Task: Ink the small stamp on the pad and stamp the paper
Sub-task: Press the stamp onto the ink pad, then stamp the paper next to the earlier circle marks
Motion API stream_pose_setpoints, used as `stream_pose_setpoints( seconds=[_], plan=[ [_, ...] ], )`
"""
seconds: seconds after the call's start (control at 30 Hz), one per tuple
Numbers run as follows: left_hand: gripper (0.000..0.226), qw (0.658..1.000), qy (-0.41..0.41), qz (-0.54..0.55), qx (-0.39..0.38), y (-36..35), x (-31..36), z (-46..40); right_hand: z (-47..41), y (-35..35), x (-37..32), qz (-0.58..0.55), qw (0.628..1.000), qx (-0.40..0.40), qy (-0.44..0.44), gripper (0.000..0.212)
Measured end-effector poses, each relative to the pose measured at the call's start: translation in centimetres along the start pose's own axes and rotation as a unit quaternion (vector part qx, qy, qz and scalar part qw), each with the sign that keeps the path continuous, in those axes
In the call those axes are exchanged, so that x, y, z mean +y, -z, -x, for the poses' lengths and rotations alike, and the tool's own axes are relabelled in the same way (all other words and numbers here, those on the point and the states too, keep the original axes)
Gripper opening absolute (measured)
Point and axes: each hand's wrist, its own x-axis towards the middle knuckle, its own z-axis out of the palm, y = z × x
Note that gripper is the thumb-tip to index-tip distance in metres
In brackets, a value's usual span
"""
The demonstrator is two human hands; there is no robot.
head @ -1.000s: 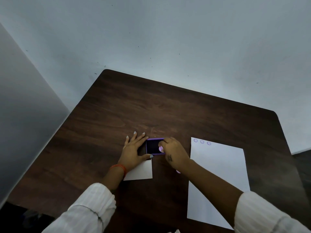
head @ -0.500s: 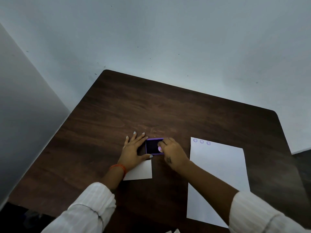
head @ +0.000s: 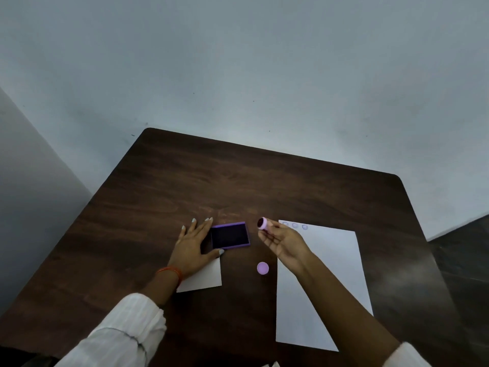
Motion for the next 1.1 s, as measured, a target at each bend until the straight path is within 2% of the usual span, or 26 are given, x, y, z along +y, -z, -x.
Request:
stream_pose_setpoints(
  seconds=[0.13, 0.33, 0.47, 0.6, 0.83, 1.03, 1.1],
  plan=[
    [0.092, 0.999, 0.021, 0.03, 0.006, 0.3, 0.5, 0.4, 2.9, 2.7, -1.4, -0.147, 0.989, -0.014, -0.021, 0.015],
    [0.076, 0.995, -0.014, 0.036, 0.088, -0.7, 4.0, 0.2, 5.8, 7.1, -2.3, -0.246, 0.969, -0.009, 0.0, 0.017],
    [0.073, 0.994, -0.065, 0.04, 0.075, -2.3, 8.4, -0.9, 6.6, 9.6, -2.6, -0.268, 0.963, 0.008, 0.019, 0.02],
    [0.073, 0.992, -0.12, 0.024, 0.024, -4.3, 11.9, -2.4, 6.4, 11.5, -2.9, -0.28, 0.959, 0.034, 0.028, 0.022],
    [0.084, 0.985, -0.16, -0.051, -0.047, -7.3, 15.1, -5.5, 4.5, 14.1, -3.2, -0.243, 0.966, 0.076, 0.031, 0.02],
    [0.083, 0.985, -0.14, -0.077, -0.07, -8.1, 15.2, -7.1, 1.7, 14.2, -3.5, -0.135, 0.976, 0.151, 0.075, 0.02],
    [0.084, 0.986, -0.134, -0.071, -0.069, -8.3, 14.9, -7.2, 0.7, 13.7, -3.6, -0.062, 0.973, 0.192, 0.107, 0.012]
  ],
)
